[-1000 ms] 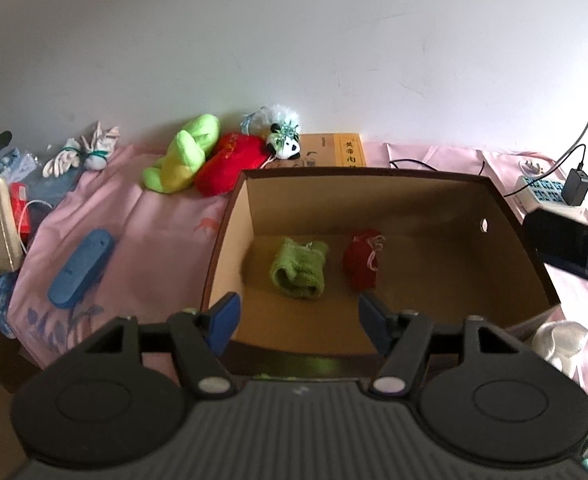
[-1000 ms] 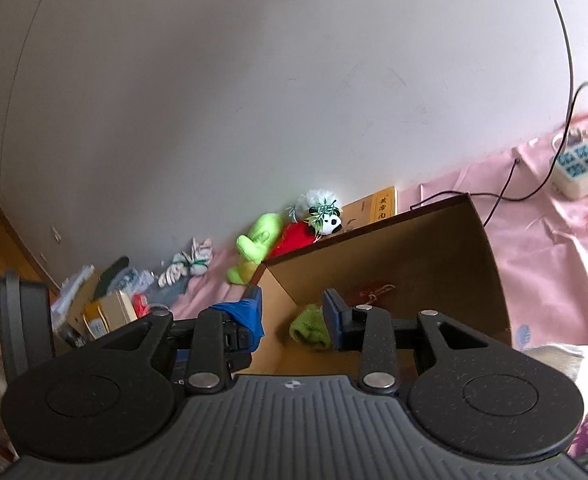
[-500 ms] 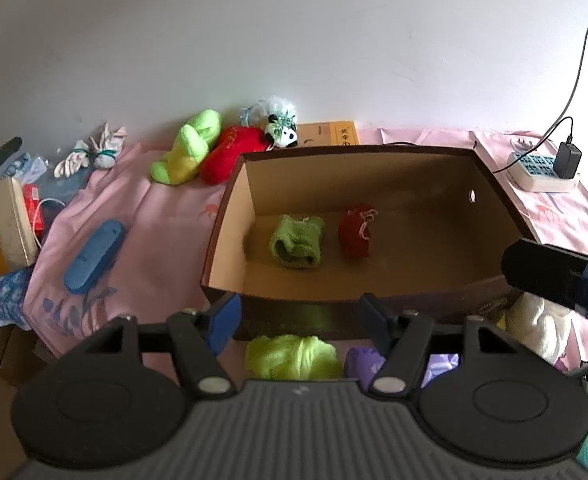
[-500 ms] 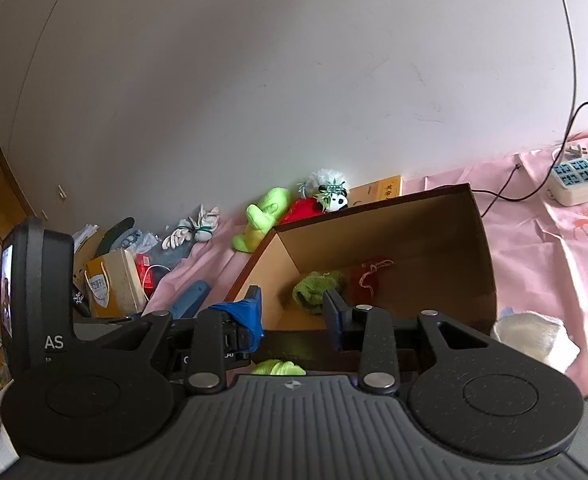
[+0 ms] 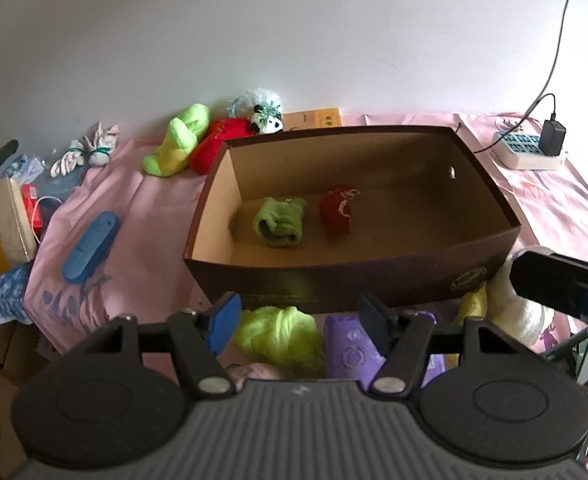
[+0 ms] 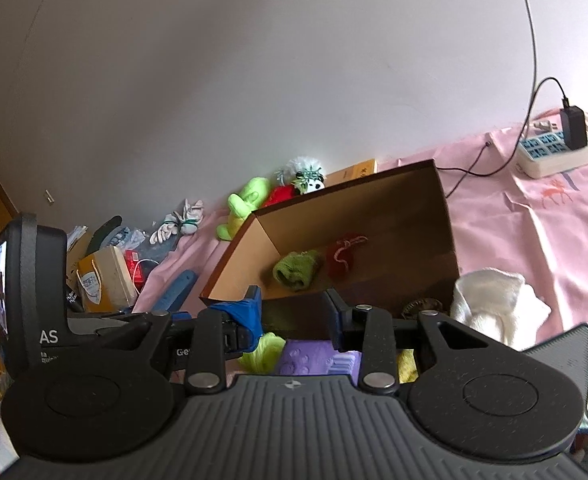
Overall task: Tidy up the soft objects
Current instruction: 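Withdraw both tools from the box toward the pile of soft items, then grasp the green plush with the left tool while the right tool grasps the teal mesh pouch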
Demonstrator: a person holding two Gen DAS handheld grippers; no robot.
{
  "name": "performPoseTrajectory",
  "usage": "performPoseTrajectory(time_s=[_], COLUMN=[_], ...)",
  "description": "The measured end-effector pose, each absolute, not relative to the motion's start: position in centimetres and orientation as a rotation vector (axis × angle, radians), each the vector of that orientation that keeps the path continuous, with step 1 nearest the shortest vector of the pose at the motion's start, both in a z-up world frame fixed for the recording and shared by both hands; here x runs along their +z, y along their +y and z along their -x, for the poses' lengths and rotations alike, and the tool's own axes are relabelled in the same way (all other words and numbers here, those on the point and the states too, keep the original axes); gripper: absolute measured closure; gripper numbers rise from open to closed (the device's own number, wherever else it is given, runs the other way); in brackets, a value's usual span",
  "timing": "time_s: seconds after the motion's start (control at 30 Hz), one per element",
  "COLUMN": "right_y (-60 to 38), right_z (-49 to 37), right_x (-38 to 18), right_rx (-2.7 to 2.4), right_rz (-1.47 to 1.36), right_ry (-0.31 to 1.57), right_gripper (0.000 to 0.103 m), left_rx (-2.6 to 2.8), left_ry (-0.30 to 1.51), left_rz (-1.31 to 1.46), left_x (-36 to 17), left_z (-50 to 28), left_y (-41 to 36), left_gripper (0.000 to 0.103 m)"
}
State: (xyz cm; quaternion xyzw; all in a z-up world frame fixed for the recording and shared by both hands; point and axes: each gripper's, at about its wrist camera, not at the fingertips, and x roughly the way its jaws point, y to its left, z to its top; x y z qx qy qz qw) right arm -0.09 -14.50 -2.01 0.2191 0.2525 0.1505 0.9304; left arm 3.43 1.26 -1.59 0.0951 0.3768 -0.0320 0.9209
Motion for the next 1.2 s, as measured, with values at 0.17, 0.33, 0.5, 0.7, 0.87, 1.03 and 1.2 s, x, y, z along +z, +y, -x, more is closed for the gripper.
performPoseTrajectory(time_s=[0.17,0.33,0.5,0.7,0.87,1.03,1.2], right_y=[-15.2,-16.4,-17.8,-19.6,-20.9,-22.3,-23.2], right_z=[1.0,2.1,3.4,5.2,6.9,8.7,9.7], right_x=[-2.5,-3.2,-4.2,-5.5,-5.9,-6.8,-8.1], right_rx=[0.303,0.293,0.28,0.264,0.265,0.259,0.26], right_rz=[-0.445,-0.441,-0.441,-0.428,-0.375,-0.33,-0.313], right_ry=[0.533,0.556,0.582,0.603,0.61,0.642,0.695], right_gripper=[0.086,0.086,0.086,0.085,0.085,0.085,0.085], left_rx=[-0.078,-0.092,-0.128,-0.234,-0.34,-0.471,-0.573], left_ry=[0.778,0.788,0.805,0.844,0.858,0.878,0.895], left_rz=[-0.208,-0.209,-0.209,-0.184,-0.182,-0.165,-0.186], left_x=[-1.9,-2.3,-3.0,-4.4,-5.5,-6.4,-7.7], left_z=[-2.8,-2.2,-1.4,-0.1,1.4,2.9,4.2], left_y=[0.5,0.2,-0.4,-1.2,-2.1,-3.0,-4.3], left_gripper=[0.036,0.036,0.035,0.035,0.034,0.032,0.031])
